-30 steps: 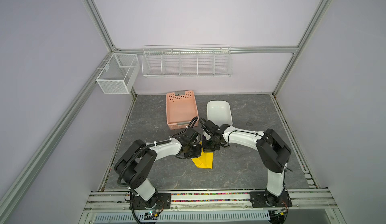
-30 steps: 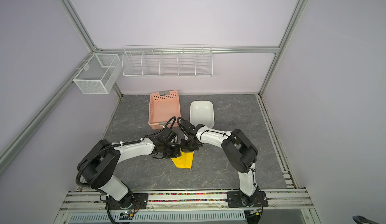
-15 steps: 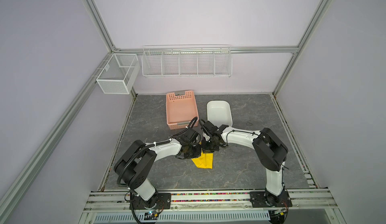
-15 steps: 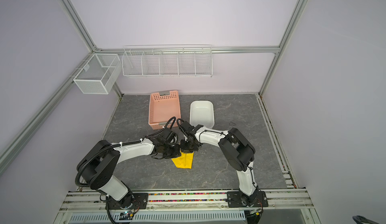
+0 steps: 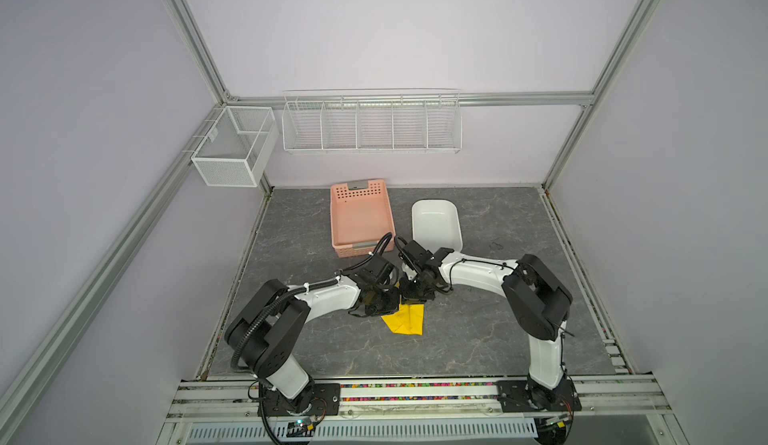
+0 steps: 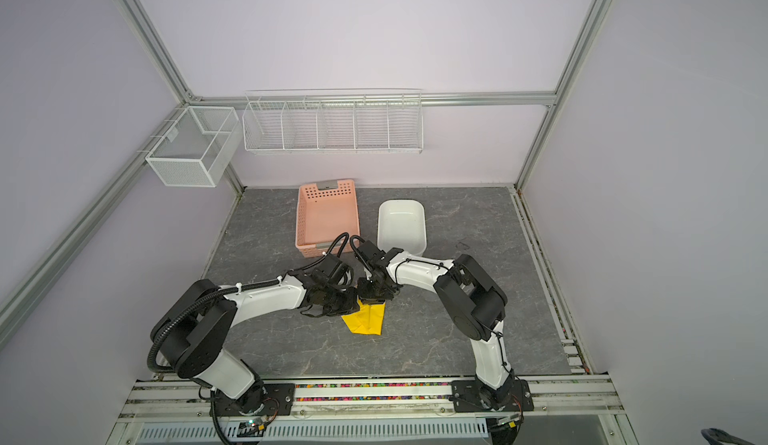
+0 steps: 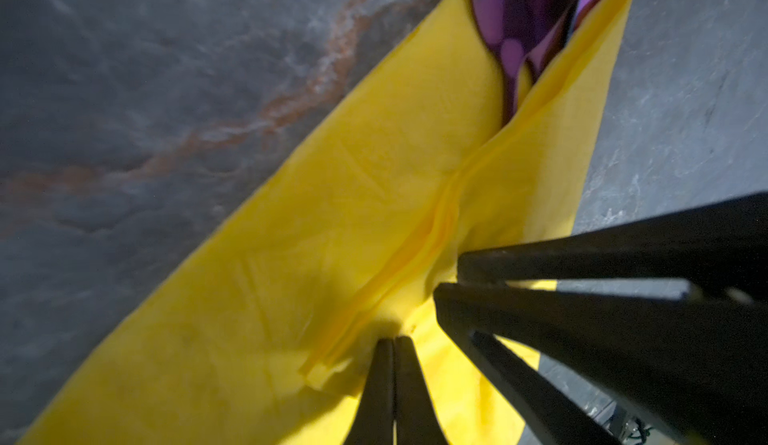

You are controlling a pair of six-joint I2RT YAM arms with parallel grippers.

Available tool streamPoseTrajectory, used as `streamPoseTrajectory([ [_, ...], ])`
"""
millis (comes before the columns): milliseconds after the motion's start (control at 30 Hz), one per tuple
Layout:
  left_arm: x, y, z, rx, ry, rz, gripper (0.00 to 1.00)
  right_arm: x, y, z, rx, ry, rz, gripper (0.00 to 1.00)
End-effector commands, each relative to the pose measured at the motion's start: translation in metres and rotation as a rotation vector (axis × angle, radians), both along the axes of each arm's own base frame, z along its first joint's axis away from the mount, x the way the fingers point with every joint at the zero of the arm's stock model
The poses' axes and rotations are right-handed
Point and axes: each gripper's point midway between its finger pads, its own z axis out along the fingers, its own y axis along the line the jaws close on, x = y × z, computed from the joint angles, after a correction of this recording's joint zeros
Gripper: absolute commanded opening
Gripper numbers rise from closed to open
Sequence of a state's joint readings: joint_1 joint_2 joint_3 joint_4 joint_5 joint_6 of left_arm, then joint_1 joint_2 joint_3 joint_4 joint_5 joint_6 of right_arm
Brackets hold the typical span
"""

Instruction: Place the utensils on the paper napkin and roll it up

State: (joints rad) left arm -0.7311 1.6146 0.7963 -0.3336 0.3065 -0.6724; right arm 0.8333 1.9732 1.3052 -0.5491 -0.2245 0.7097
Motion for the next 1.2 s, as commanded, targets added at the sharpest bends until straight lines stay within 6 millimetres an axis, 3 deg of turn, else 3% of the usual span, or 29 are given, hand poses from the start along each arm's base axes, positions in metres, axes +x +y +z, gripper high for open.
streamPoseTrajectory([
  [0, -0.008, 0.013, -0.01, 0.059, 0.028, 0.01, 0.0, -0.007, -0.021, -0.011, -0.103, 0.019, -0.009, 0.22],
  [267, -0.009, 0.014, -0.012, 0.065, 0.034, 0.009, 0.0, -0.003, -0.02, 0.001, -0.098, -0.009, -0.011, 0.2],
  [700, -0.008, 0.011, -0.011, 0.063, 0.035, 0.002, 0.0, -0.004, -0.022, -0.008, -0.123, 0.01, 0.003, 0.22],
  [900, -0.001, 0.009, 0.004, 0.048, -0.001, 0.006, 0.0, -0.008, -0.02, -0.019, -0.119, 0.037, 0.003, 0.22],
  [1167, 0.01, 0.016, 0.033, 0.058, -0.075, 0.027, 0.0, -0.008, -0.015, -0.019, -0.09, 0.041, 0.012, 0.21],
])
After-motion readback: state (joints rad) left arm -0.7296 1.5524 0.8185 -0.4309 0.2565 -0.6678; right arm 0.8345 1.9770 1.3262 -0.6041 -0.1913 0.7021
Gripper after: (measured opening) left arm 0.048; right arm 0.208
